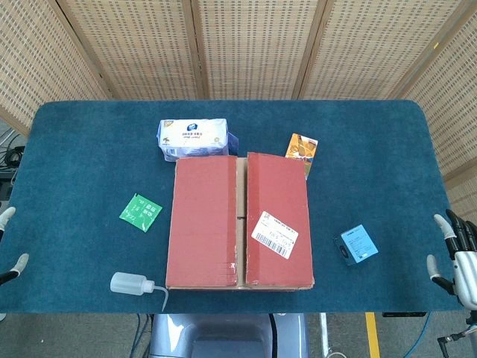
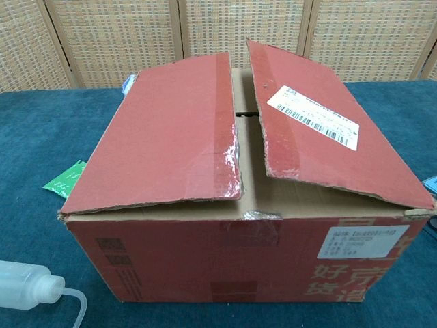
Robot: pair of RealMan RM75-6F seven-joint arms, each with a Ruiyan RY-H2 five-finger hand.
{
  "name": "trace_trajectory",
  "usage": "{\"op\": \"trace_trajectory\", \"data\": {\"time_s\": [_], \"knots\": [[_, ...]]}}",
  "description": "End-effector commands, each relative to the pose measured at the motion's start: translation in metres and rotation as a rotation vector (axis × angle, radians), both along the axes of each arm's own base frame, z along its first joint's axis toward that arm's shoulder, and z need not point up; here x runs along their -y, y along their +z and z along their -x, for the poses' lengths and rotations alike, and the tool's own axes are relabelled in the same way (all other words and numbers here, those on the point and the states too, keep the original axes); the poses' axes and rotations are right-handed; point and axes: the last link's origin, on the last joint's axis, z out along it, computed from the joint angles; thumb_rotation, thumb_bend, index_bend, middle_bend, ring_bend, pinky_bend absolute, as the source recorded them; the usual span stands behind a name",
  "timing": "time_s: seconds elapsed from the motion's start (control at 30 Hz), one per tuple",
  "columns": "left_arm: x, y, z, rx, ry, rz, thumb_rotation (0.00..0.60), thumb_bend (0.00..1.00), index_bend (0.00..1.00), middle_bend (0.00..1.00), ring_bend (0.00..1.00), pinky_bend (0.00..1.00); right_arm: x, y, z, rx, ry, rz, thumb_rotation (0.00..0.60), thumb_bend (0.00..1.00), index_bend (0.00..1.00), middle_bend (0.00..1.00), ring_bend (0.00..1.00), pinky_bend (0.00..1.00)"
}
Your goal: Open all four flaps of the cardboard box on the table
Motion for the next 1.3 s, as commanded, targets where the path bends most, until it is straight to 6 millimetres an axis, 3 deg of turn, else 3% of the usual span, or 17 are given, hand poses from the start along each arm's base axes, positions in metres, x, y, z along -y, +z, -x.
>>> {"op": "trace_trajectory", "data": {"time_s": [0.03, 0.87, 1.3], "knots": [[0.000, -0.001, 0.000, 0.002, 0.001, 0.004, 0.600, 0.32, 0.08, 0.00, 0.00, 0.00, 0.001, 0.000, 0.000, 0.000, -0.002, -0.001, 0.600, 0.54, 0.03, 0.00, 0.00, 0.04], [-0.002, -0.001, 0.000, -0.001, -0.009, -0.027, 0.600, 0.32, 0.08, 0.00, 0.00, 0.00, 0.009, -0.003, -0.004, 0.026, 0.037, 0.003, 0.600, 0.57, 0.04, 0.02, 0.00, 0.04], [0.004, -0.001, 0.000, 0.002, 0.004, 0.003, 0.600, 0.32, 0.07, 0.00, 0.00, 0.00, 0.019, 0.001, -0.030, 0.075, 0.183, -0.038, 0.600, 0.72, 0.06, 0.07, 0.00, 0.04]]}}
